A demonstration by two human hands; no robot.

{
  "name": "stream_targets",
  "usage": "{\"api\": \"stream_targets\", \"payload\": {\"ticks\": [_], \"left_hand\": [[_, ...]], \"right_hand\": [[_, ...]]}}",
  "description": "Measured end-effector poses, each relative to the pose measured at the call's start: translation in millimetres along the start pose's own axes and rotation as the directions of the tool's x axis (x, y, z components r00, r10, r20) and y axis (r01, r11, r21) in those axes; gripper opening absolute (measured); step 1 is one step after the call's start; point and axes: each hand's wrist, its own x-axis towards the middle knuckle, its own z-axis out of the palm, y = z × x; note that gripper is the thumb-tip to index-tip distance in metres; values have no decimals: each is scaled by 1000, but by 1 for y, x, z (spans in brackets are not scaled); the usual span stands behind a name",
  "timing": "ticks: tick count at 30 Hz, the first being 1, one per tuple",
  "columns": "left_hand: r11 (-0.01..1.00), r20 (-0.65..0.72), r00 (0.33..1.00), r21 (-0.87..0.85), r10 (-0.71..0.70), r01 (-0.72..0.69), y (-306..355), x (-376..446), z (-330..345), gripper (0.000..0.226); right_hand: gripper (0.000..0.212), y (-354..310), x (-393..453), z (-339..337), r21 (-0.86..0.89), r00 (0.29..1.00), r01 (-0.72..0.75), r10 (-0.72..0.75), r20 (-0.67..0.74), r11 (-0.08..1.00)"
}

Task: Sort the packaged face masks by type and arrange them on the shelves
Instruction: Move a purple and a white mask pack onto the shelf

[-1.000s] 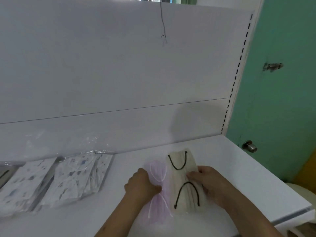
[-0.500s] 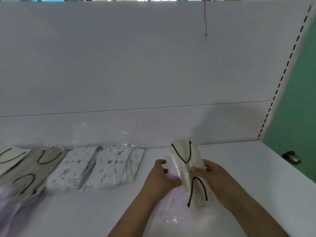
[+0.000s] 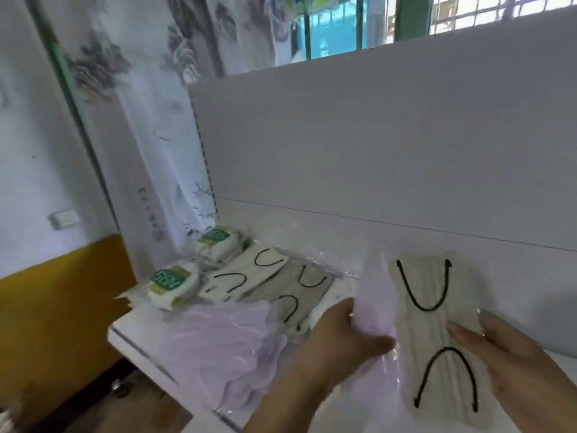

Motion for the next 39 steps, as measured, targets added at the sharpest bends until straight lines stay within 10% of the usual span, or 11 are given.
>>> {"api": "stream_targets", "payload": {"ticks": [5, 8, 12, 16, 20, 23, 32, 39], "left_hand": [[974, -175, 977, 208, 126, -88, -21, -6, -139, 19], [893, -11, 992, 437, 126, -108, -30, 4, -230, 39], [741, 317, 948, 635, 11, -220, -40, 31, -284, 9], [539, 417, 905, 783, -83, -311, -70, 59, -275, 45], [504, 246, 941, 797, 231, -332, -111, 54, -267, 70], [494, 272, 938, 798, 215, -345, -140, 36, -263, 90], [397, 417, 802, 711, 427, -581, -177, 39, -270, 69], [540, 267, 700, 477, 663, -693, -121, 28, -219, 54]], "right_hand": [[9, 19, 30, 78, -41, 997, -43, 41, -58, 998], [15, 29, 44, 113, -74, 993, -9, 1, -116, 997], [11, 20, 60, 156, -169, 974, 39, -75, -214, 985], [9, 22, 95, 188, -219, 957, 24, -86, -277, 975], [13, 41, 136, 215, -257, 952, -45, -37, -304, 965], [17, 61, 159, 231, -471, 979, -77, -23, -204, 879], [49, 67, 140, 242, -902, 988, -17, -134, -82, 432], [52, 45, 77, 203, -867, 922, 102, -373, -102, 488]]}}
